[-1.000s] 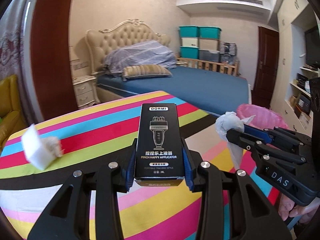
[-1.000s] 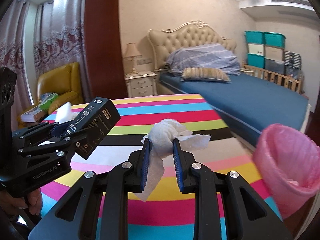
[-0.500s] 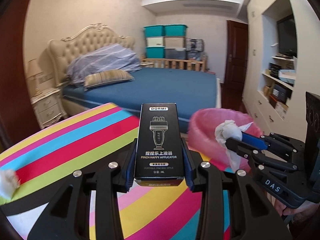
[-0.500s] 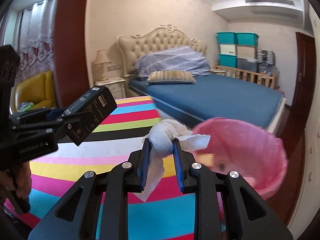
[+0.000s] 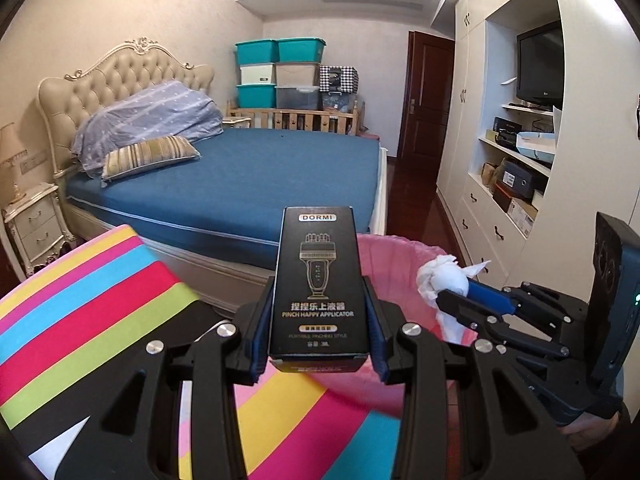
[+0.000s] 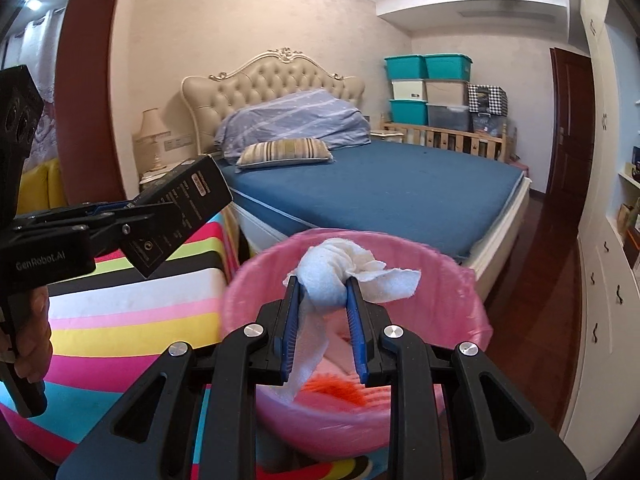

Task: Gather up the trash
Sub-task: 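Carry the tissue and black box to the wastebasket and release both, then return both tools to the table toward the foam block and tissue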

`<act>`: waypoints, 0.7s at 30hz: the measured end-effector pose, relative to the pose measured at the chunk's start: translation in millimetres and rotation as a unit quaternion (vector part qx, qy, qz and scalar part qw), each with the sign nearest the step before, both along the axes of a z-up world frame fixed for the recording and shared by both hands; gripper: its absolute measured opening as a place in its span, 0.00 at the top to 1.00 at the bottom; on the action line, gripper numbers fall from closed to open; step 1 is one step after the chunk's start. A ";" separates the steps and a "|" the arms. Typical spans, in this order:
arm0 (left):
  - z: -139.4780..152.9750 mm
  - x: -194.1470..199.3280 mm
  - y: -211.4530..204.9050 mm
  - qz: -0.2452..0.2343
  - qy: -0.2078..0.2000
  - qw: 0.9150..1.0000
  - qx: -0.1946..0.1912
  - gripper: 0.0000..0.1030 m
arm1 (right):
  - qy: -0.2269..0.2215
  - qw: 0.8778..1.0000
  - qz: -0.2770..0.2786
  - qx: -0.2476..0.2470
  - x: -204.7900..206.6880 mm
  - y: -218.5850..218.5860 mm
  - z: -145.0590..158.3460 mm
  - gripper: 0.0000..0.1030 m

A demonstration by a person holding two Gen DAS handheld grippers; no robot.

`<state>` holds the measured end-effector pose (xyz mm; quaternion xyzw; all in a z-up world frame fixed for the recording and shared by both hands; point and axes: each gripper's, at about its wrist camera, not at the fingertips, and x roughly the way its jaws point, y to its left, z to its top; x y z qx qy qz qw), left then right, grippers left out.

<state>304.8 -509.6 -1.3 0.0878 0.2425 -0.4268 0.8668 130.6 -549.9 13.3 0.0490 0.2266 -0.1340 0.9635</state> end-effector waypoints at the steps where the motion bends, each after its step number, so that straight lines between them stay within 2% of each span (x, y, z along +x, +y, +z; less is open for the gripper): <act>1: 0.4 5.4 -0.3 -0.002 0.001 1.000 0.000 0.62 | 0.001 1.000 -0.003 -0.005 1.6 -4.7 -1.2 0.77; 5: 1.4 9.2 -29.4 -0.017 -0.001 1.000 0.000 0.62 | -0.003 1.000 -0.008 -0.012 6.9 -21.2 -1.8 0.76; 8: 4.8 17.1 -48.4 -0.026 0.013 1.000 -0.010 0.61 | -0.017 1.000 -0.008 -0.019 14.5 -31.6 -0.2 0.74; 9: 6.8 20.3 -54.2 -0.025 0.016 0.999 -0.015 0.53 | -0.021 0.999 -0.009 -0.023 14.6 -33.4 -0.1 0.70; 10: 9.2 23.4 -56.7 -0.024 0.016 0.999 -0.020 0.41 | -0.026 0.999 -0.013 -0.028 17.8 -39.8 0.4 0.70; 12: 18.1 26.0 -57.5 -0.017 0.010 0.999 -0.036 0.27 | -0.024 0.999 -0.018 -0.028 21.2 -46.5 1.7 0.69; 16: 34.3 26.0 -36.3 0.001 -0.010 0.998 -0.056 0.22 | -0.036 0.999 -0.031 -0.026 13.0 -53.5 13.0 0.55; 21: 49.8 31.0 10.8 0.037 -0.031 0.996 -0.071 0.12 | -0.057 0.997 -0.029 -0.040 -7.2 -40.3 34.1 0.54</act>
